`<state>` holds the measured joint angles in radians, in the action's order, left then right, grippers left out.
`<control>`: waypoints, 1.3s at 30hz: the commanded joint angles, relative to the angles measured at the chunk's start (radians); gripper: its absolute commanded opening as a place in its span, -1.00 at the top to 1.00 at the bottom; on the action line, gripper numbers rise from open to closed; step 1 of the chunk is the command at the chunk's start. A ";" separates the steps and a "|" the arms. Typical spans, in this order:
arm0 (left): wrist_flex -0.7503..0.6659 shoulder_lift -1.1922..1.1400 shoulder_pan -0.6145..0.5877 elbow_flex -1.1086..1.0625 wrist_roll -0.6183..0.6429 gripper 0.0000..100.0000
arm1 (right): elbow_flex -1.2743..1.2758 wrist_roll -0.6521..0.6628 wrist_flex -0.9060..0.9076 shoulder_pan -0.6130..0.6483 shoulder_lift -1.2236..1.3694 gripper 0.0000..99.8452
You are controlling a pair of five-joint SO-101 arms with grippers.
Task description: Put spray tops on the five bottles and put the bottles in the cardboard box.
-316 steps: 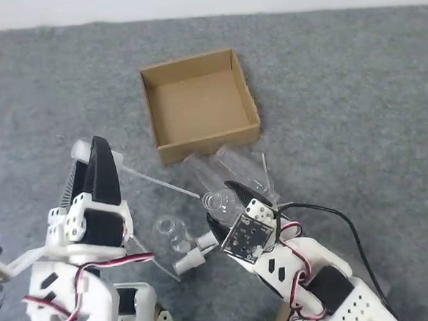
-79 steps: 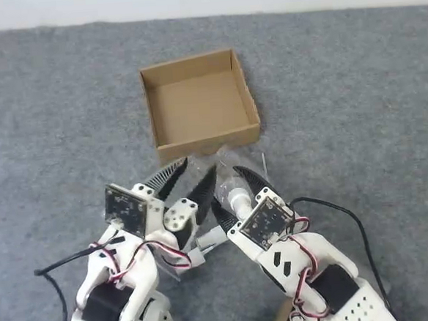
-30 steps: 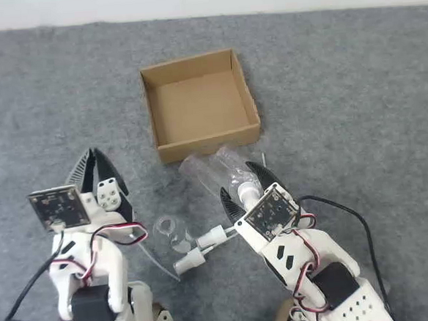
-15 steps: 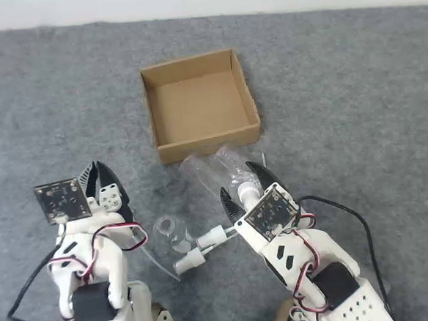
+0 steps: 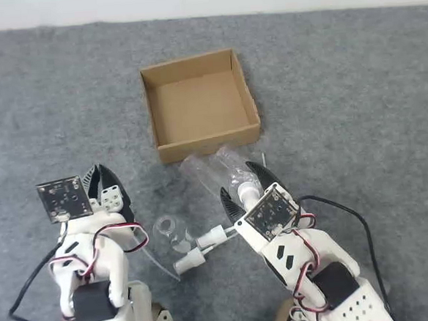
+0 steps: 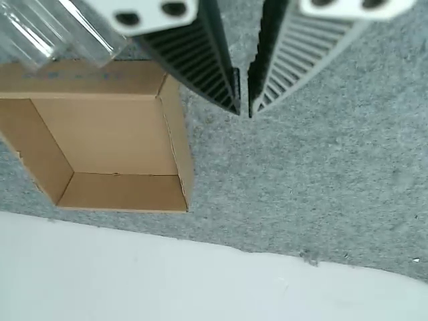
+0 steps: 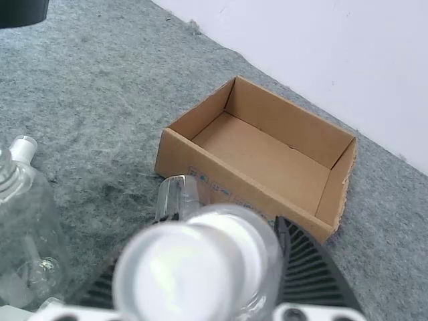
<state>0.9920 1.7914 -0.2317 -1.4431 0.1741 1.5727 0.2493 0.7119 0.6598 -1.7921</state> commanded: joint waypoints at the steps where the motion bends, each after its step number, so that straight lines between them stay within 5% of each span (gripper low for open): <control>1: 0.005 0.014 -0.005 0.008 -0.009 0.97 | -0.014 -0.008 -0.007 -0.012 -0.024 0.76; 39: -0.006 0.014 0.000 -0.016 -0.052 0.97 | -0.279 0.000 0.064 -0.008 -0.002 0.76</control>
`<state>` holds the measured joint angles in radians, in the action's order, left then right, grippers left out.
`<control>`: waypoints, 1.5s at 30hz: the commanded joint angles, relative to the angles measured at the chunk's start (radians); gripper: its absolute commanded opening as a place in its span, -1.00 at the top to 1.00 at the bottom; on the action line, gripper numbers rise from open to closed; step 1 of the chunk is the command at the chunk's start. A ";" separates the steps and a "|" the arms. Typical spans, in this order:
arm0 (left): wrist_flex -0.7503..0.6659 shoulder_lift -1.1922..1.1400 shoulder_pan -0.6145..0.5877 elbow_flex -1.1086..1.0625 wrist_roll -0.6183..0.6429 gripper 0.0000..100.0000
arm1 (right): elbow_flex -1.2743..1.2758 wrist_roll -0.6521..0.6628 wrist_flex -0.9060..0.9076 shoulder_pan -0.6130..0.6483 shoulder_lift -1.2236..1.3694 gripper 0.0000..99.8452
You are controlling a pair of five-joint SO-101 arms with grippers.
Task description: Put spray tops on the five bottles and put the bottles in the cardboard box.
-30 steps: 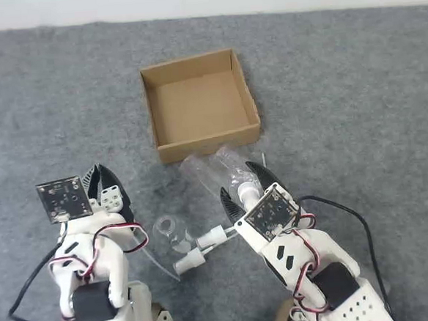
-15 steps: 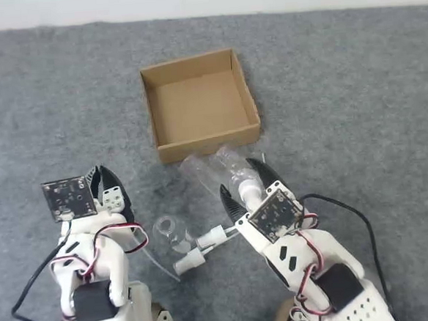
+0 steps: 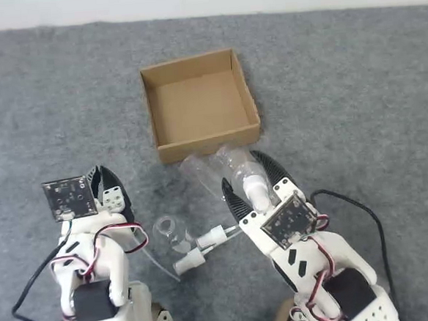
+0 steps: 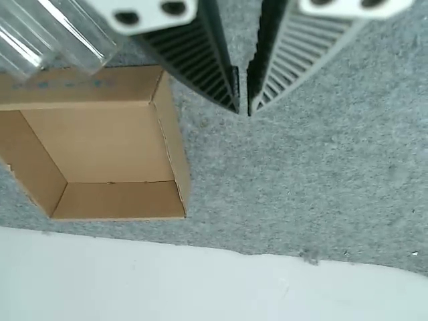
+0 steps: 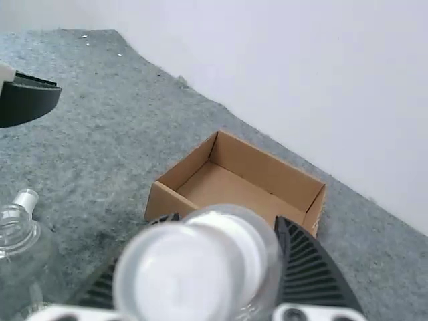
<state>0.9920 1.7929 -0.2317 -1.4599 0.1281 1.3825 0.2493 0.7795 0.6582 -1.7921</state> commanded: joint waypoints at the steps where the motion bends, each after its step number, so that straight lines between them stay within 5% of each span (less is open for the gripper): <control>1: -0.014 0.012 0.003 -0.004 -0.008 0.97 | -0.104 0.000 -0.004 -0.005 0.012 0.76; 34: -0.063 0.012 -0.057 -0.028 -0.005 0.97 | -0.690 -0.002 -0.113 -0.005 0.911 0.76; 45: -0.063 0.012 -0.058 -0.028 -0.005 0.97 | -0.802 0.000 -0.294 -0.024 1.198 0.76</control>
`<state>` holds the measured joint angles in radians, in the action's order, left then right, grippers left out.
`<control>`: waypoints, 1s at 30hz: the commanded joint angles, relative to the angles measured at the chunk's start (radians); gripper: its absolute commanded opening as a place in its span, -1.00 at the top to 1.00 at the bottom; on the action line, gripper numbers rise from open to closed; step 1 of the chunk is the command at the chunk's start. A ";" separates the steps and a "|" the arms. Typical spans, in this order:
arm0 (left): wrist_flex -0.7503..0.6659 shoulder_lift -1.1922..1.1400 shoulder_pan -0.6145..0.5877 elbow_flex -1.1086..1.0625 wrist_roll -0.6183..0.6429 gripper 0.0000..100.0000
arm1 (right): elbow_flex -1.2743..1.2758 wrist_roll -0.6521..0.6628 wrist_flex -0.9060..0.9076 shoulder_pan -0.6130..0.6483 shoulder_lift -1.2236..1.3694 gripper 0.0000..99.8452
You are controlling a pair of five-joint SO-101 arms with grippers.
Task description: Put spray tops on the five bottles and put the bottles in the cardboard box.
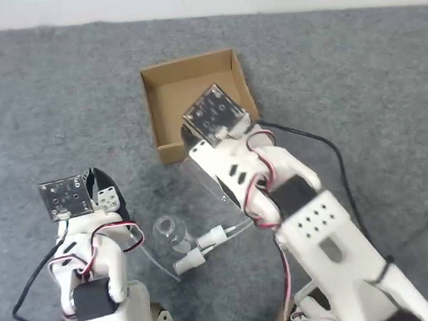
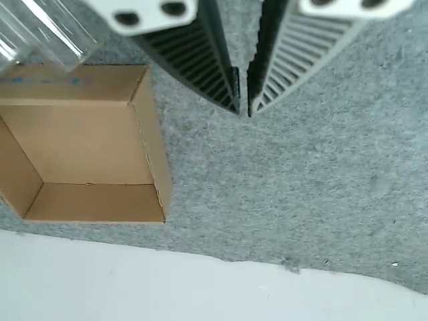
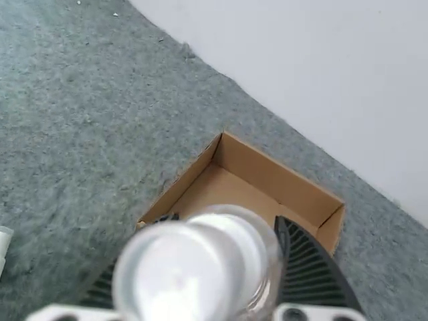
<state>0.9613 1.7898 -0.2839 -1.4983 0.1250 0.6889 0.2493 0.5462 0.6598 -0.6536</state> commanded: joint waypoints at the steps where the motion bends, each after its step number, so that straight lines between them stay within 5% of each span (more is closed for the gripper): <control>1: -0.032 0.015 -0.006 0.010 -0.002 0.97 | -0.124 0.000 -0.071 -0.036 0.087 0.76; 19: -0.032 0.015 -0.003 0.008 -0.006 0.97 | -0.408 -0.009 -0.159 -0.177 0.585 0.76; 30: -0.032 0.015 -0.005 0.008 -0.006 0.97 | -0.393 -0.009 -0.145 -0.191 0.670 0.76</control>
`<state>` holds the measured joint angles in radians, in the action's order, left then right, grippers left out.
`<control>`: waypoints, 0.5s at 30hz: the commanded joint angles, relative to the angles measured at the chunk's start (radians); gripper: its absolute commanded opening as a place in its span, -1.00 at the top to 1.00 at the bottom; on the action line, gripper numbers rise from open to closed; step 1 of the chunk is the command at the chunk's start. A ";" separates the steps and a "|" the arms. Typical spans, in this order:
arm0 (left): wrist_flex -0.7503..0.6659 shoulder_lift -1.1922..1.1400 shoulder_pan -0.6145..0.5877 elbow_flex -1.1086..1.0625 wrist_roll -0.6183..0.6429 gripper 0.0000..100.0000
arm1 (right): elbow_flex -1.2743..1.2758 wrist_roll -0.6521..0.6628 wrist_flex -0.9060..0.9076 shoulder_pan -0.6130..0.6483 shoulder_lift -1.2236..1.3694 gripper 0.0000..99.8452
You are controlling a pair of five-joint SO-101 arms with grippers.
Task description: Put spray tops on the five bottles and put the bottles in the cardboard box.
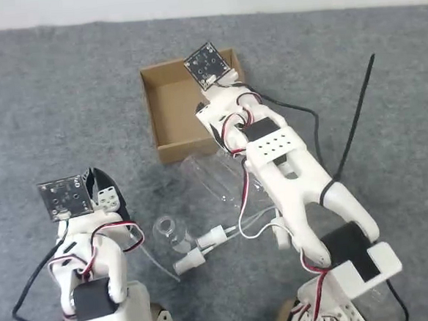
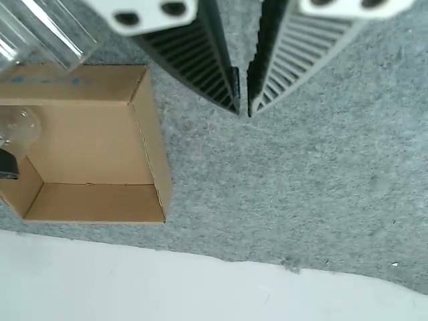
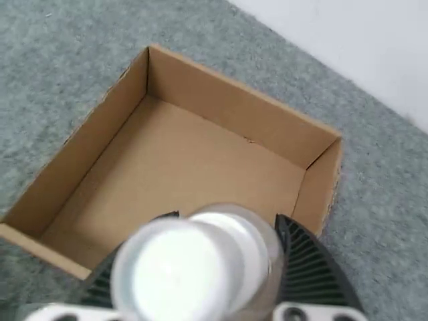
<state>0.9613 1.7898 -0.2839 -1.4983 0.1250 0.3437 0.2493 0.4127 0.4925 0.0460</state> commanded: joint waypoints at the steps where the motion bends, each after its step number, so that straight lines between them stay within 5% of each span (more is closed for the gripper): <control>1: -0.032 0.015 -0.005 0.008 -0.006 0.97 | -0.038 -0.009 -0.013 -0.028 -0.031 0.76; 15: -0.032 0.015 -0.006 0.008 -0.006 0.97 | -0.005 0.000 0.186 -0.116 -0.041 0.76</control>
<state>0.9613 1.7898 -0.2839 -1.4983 0.1250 0.3575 0.2493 0.5324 0.4158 0.0460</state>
